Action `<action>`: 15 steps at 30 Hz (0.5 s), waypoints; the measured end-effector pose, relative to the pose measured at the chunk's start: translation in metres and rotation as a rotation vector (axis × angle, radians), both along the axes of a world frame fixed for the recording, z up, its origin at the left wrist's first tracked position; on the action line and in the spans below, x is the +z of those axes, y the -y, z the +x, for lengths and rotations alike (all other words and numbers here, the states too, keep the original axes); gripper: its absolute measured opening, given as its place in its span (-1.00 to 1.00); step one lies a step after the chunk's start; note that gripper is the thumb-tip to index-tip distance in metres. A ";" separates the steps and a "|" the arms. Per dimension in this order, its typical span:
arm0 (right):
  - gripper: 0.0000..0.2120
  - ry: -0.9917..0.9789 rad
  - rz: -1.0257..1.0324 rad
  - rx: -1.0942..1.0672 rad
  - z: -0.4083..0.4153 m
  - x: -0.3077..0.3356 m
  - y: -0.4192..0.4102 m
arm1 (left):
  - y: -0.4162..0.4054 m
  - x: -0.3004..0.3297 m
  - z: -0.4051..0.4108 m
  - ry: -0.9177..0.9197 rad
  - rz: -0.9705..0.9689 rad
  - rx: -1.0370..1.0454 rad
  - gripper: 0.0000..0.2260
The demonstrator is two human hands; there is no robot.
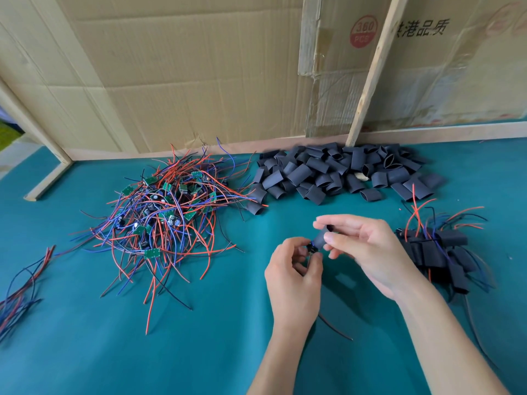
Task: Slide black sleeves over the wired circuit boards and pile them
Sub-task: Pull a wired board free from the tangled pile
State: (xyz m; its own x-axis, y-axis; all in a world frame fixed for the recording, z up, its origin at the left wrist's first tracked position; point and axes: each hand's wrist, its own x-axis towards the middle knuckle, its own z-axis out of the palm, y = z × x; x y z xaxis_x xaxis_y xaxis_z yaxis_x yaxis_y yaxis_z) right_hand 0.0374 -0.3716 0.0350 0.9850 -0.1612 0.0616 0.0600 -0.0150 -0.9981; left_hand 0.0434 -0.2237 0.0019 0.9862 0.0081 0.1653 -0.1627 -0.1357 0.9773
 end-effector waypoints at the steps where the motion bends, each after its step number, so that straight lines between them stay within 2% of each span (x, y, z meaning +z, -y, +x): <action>1: -0.74 0.002 -0.010 -0.005 0.000 0.000 0.000 | 0.000 0.000 0.000 0.002 0.000 0.000 -0.82; 5: -0.78 0.022 -0.067 -0.102 0.001 -0.001 -0.002 | 0.000 0.000 0.000 0.009 -0.007 -0.005 -0.82; 10: -0.83 0.020 -0.019 -0.176 0.003 -0.005 -0.008 | -0.001 0.000 0.000 -0.008 -0.024 -0.021 -0.83; 15: -0.81 0.006 -0.024 -0.142 0.003 -0.004 -0.009 | -0.002 0.000 0.000 -0.012 -0.019 -0.034 -0.84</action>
State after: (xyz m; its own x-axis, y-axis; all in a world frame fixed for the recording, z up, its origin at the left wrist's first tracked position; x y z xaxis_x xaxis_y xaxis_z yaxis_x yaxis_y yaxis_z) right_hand 0.0402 -0.3623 0.0307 0.9520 -0.2974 0.0731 0.0616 -0.0479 -0.9970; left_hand 0.0431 -0.2217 0.0017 0.9879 -0.0225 0.1537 -0.1552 -0.1114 0.9816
